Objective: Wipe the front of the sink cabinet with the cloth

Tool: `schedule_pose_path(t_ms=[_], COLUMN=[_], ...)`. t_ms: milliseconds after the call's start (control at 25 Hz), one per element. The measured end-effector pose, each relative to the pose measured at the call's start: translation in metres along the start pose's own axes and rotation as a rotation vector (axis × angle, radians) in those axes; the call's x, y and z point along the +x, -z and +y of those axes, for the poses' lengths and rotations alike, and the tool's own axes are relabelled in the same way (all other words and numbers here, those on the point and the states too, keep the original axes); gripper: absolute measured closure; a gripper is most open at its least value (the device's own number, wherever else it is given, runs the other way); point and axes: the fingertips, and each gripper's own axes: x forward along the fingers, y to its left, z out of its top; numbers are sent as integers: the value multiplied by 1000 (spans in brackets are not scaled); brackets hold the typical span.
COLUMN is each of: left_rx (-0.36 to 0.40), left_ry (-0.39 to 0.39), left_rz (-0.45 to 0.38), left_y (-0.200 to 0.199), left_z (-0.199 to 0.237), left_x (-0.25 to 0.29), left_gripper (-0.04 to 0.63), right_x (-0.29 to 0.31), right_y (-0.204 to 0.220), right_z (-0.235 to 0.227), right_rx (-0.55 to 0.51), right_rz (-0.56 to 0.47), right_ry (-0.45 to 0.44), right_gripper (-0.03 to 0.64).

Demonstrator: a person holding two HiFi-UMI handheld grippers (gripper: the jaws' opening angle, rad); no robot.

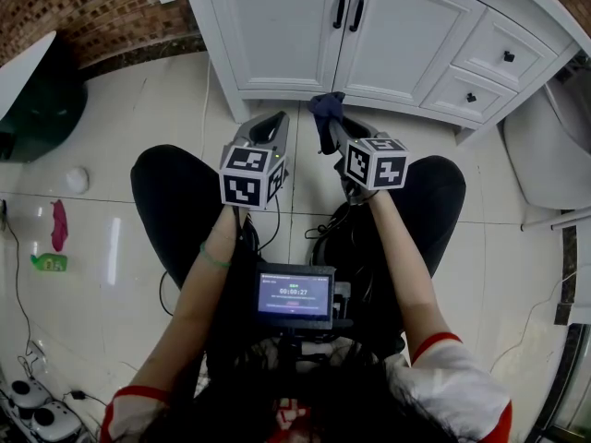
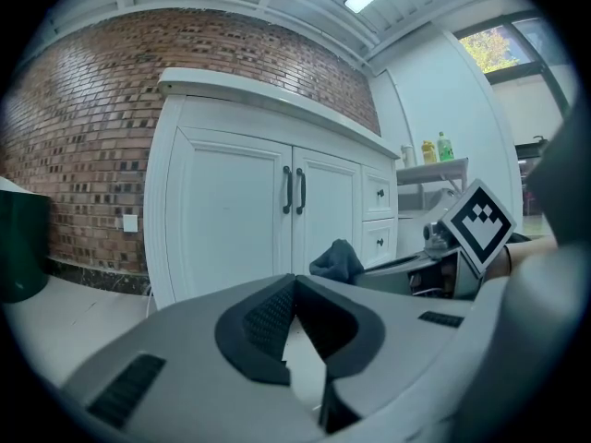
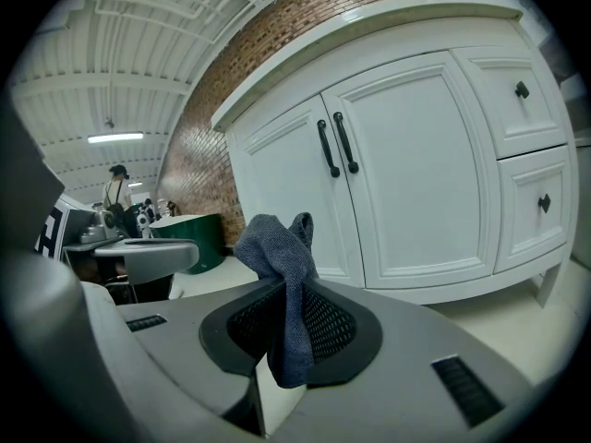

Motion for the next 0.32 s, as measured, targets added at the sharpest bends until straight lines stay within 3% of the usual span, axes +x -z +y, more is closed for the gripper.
schedule_pose_path(t_ms=[320], left_rx=[13], left_ry=[4], left_rz=[16], left_y=[5], left_z=[-4], left_x=[3], left_gripper=[575], right_x=[2], right_y=[4], right_z=[-1], right_rx=[-6], right_rz=[12], right_ry=[-1], right_gripper=[557])
